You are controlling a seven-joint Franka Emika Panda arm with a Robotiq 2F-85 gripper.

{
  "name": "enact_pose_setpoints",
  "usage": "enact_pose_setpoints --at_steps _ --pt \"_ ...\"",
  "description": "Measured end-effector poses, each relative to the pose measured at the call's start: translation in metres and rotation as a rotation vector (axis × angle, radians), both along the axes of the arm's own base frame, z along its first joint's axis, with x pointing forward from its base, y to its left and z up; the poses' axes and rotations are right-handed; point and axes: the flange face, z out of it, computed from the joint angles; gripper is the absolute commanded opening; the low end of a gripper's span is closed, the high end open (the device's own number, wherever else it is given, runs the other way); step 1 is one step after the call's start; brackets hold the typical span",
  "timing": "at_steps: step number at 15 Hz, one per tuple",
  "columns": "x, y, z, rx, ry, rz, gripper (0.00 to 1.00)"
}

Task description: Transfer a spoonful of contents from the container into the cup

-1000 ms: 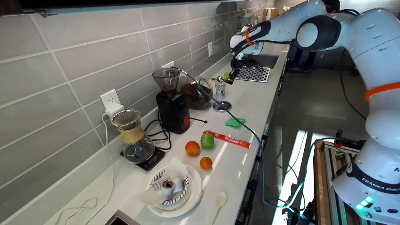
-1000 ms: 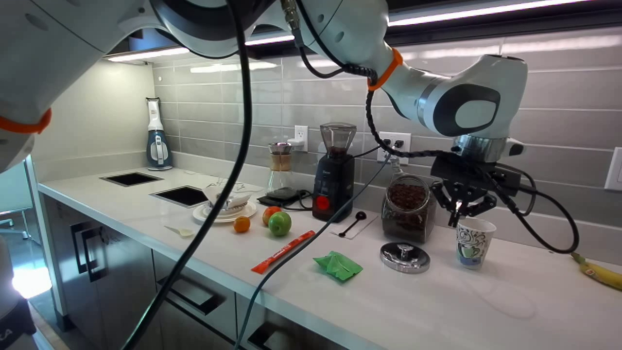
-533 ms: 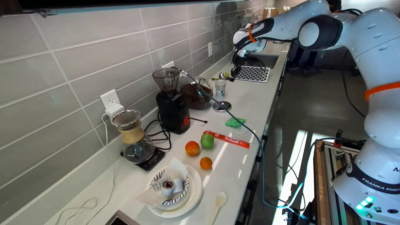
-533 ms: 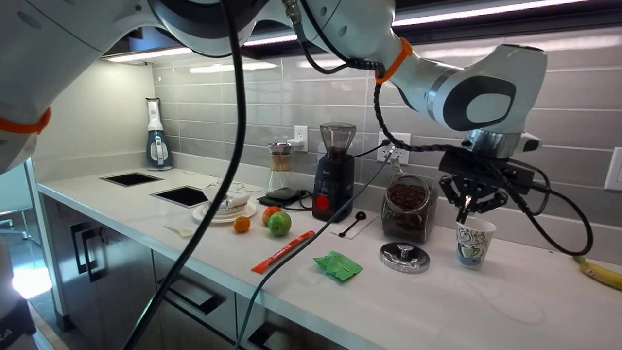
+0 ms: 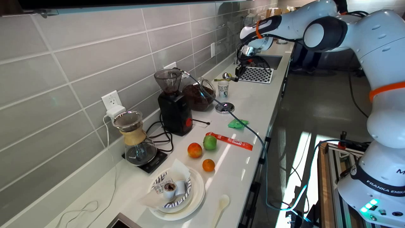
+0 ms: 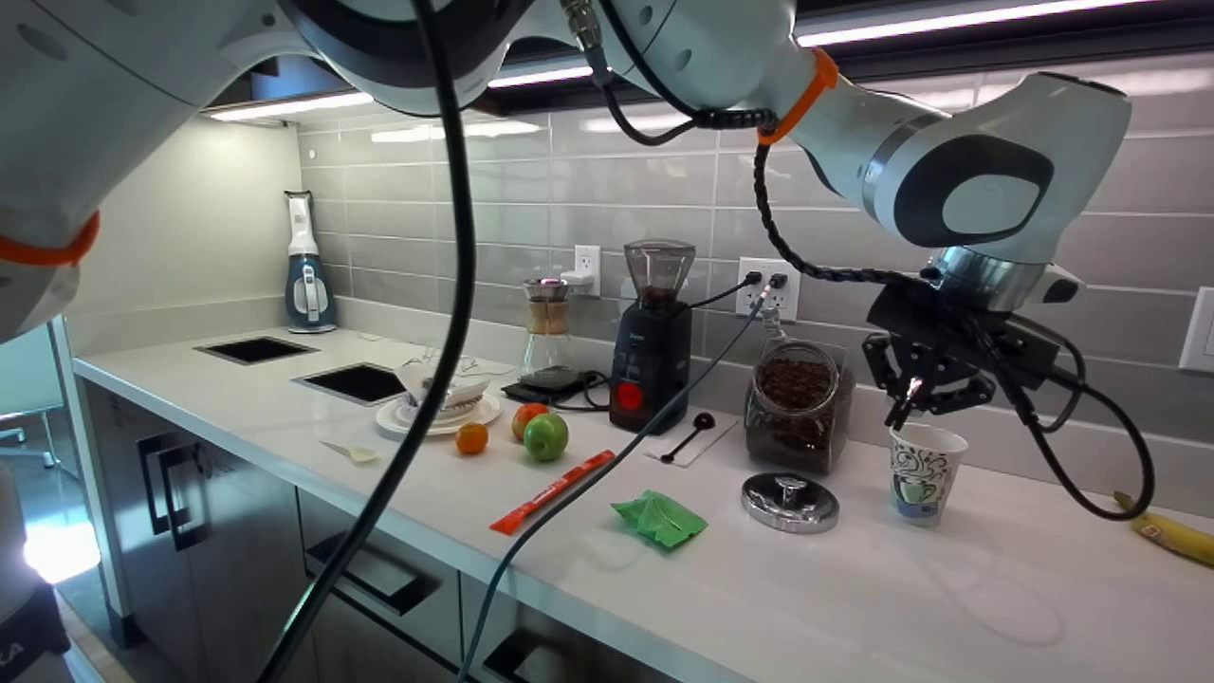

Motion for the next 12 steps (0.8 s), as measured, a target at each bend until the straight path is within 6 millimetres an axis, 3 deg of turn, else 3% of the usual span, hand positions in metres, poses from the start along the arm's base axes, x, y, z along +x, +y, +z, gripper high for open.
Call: enact_pose_setpoints --at_steps 12 --pt "0.0083 -0.0001 -0.0041 0.021 -0.005 0.014 0.01"
